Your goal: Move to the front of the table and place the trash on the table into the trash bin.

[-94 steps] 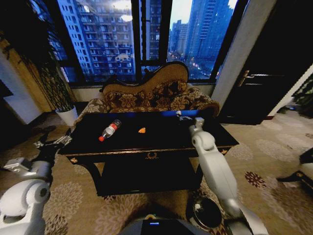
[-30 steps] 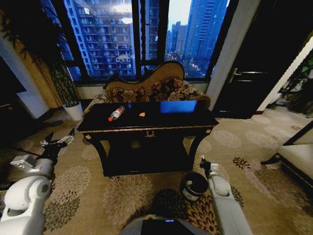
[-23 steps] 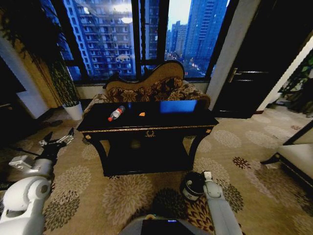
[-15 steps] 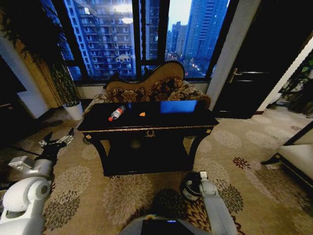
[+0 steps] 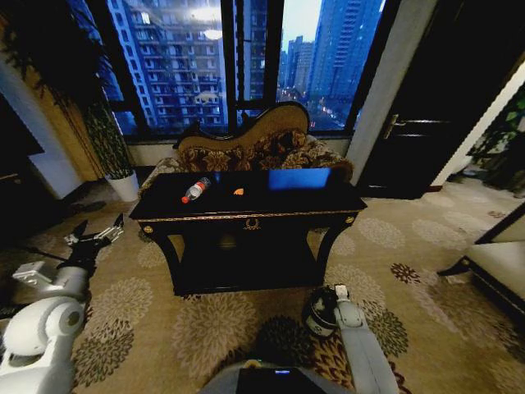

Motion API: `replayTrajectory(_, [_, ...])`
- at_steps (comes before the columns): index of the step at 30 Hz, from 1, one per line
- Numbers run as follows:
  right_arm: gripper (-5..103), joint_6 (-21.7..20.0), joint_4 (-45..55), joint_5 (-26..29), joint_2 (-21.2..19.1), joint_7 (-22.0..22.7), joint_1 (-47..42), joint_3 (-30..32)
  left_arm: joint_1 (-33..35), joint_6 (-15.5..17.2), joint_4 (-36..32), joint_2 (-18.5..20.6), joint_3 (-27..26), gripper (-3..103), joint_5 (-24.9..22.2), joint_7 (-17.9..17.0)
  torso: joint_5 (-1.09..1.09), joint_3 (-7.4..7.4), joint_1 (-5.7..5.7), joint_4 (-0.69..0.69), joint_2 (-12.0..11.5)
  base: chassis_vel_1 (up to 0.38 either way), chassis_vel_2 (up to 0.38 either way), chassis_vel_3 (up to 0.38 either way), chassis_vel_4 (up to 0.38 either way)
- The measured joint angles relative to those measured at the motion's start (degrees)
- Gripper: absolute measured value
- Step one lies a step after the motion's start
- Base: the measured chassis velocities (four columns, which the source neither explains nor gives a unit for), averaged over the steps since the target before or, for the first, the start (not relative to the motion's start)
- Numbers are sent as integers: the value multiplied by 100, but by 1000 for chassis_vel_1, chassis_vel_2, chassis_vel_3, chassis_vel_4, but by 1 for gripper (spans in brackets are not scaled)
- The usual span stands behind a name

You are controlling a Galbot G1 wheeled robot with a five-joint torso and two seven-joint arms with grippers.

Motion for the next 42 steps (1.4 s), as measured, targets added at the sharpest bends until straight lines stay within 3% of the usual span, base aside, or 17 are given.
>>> replayTrajectory(1, [68,52,299,330,9,0,-62,-30,0,2,0,2,0,100,0,-1,0,0,0,0,0,0,0,0,0])
replayTrajectory(2, [79,70,597,585,21,0,-115,-62,0,3,0,3,0,100,2,-1,0,0,0,0,0,0,0,0,0])
replayTrajectory(4, [79,82,956,822,37,1,-170,-104,-1,4,-1,5,1,100,2,-1,0,0,0,0,0,0,0,0,0])
replayTrajectory(5, [89,93,1525,1149,43,1,-258,-186,-4,8,-8,10,3,100,3,-2,-1,0,0,1,0,0,0,0,0])
replayTrajectory(7, [89,88,1955,1361,49,1,-326,-255,-6,12,-11,12,6,100,4,-2,-2,0,0,2,0,0,0,0,0])
replayTrajectory(8, [98,60,2417,1532,64,2,-383,-335,-11,16,-13,13,13,100,5,-1,-1,0,0,1,0,0,0,0,0])
replayTrajectory(13, [100,-219,3959,1795,28,1,-409,-781,-24,22,-32,8,30,100,10,-4,-2,-1,-1,1,0,0,0,0,0])
replayTrajectory(16, [100,-450,4363,1986,-66,1,-292,-930,-24,30,-41,51,29,100,10,-6,-1,0,-1,1,0,0,0,0,0])
replayTrajectory(27, [100,-338,4519,2300,-368,1,-237,-804,-1,27,65,366,-100,100,-6,-16,0,0,0,0,0,0,0,0,0])
replayTrajectory(42, [100,-391,4870,2351,-403,0,-417,-953,-23,46,-4,276,-38,100,20,-13,-1,-1,-2,1,1,-16,17,19,-14])
